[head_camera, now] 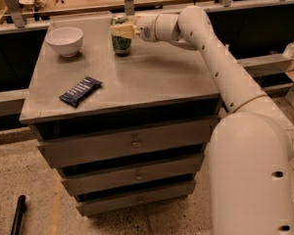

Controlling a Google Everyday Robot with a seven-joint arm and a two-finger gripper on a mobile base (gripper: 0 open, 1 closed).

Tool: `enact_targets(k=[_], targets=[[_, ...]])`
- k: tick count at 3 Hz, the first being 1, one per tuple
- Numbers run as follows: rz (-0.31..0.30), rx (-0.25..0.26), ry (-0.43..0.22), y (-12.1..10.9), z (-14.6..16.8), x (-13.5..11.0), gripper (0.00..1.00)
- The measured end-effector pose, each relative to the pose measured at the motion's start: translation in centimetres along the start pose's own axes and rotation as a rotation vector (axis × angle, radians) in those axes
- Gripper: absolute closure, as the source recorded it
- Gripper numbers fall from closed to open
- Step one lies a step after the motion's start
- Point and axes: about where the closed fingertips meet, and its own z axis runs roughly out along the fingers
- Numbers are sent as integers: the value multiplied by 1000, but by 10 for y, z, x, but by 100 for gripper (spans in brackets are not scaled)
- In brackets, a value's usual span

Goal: Move green can near rxbar blueberry

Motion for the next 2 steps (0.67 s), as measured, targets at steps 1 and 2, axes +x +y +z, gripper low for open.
enact_targets(k=[1,2], targets=[[11,-142,-78,34,22,-18,100],[-22,-285,-98,79,35,-28,100]])
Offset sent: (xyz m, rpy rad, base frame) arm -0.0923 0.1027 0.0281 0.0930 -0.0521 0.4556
